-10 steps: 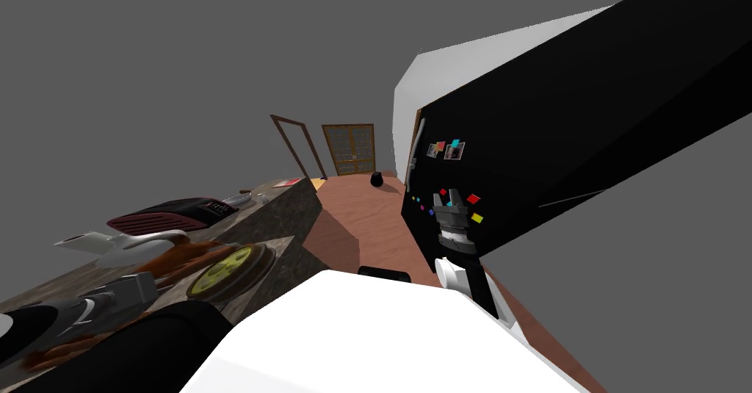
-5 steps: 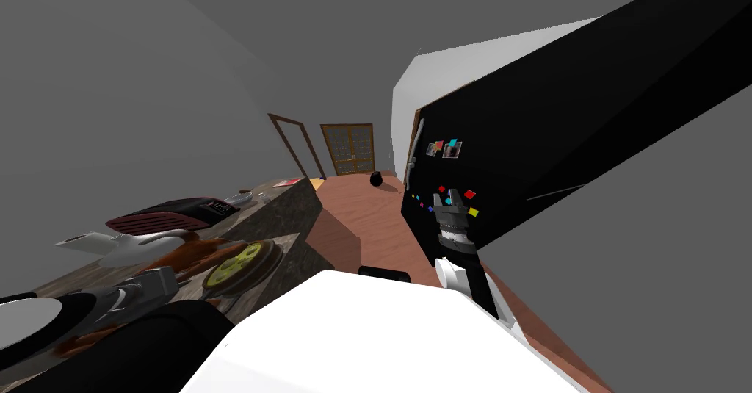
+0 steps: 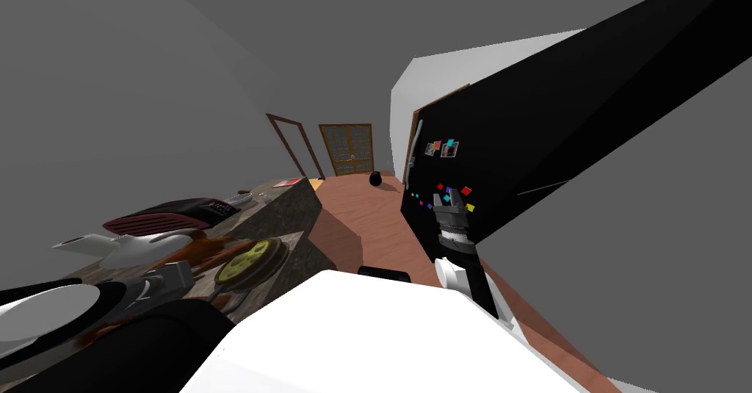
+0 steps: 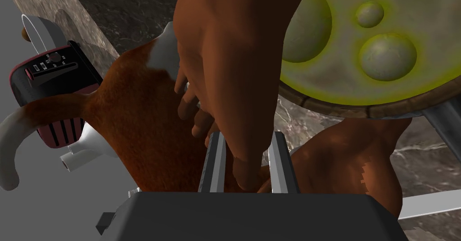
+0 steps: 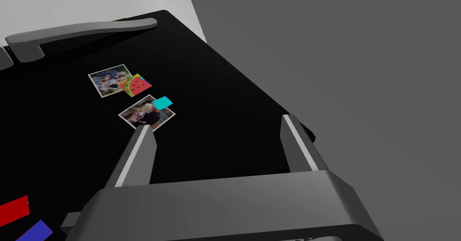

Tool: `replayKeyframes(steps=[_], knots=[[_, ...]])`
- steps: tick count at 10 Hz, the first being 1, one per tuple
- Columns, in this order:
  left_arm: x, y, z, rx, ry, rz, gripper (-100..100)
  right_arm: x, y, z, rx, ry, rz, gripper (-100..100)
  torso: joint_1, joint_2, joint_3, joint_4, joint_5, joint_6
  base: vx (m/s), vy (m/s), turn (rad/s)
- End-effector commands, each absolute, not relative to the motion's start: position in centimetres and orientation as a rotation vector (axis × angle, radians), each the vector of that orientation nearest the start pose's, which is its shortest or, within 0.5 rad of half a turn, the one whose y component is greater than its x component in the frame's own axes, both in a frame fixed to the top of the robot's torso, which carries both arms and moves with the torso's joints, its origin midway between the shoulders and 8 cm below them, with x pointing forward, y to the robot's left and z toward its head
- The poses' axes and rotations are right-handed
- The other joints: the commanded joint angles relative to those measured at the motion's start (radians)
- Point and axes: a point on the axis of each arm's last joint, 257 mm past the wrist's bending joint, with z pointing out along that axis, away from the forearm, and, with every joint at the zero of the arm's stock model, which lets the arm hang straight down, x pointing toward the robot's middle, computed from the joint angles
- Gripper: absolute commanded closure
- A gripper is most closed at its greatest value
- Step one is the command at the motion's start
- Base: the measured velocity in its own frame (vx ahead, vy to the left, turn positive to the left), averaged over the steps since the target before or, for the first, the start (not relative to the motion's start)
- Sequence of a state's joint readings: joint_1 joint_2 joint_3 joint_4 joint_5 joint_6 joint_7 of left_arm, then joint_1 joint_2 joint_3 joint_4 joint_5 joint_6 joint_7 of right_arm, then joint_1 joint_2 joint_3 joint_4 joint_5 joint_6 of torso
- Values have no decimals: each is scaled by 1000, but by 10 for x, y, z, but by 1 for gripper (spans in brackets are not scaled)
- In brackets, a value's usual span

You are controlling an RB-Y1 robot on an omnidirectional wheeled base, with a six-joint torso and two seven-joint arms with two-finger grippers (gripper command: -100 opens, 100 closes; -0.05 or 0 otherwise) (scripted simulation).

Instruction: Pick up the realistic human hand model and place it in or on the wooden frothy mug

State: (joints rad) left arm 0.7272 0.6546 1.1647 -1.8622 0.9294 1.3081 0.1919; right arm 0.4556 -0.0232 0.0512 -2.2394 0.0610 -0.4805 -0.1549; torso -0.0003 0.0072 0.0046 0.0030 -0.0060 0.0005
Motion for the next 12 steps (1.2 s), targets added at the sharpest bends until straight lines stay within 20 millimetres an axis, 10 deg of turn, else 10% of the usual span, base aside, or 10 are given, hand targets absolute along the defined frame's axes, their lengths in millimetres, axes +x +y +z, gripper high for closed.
replayKeyframes(steps=[1, 12], knots=[[88, 705, -178, -2383, 705, -281, 100, 362, -249, 16, 687, 646, 1470, 0, 0, 0, 0, 0, 0, 0, -58, 53, -48], [102, 656, -163, -2382, 591, -250, 100, 362, -249, 16, 687, 646, 1469, 0, -5, 1, 1, 1, -4, -1, -49, 40, -33]])
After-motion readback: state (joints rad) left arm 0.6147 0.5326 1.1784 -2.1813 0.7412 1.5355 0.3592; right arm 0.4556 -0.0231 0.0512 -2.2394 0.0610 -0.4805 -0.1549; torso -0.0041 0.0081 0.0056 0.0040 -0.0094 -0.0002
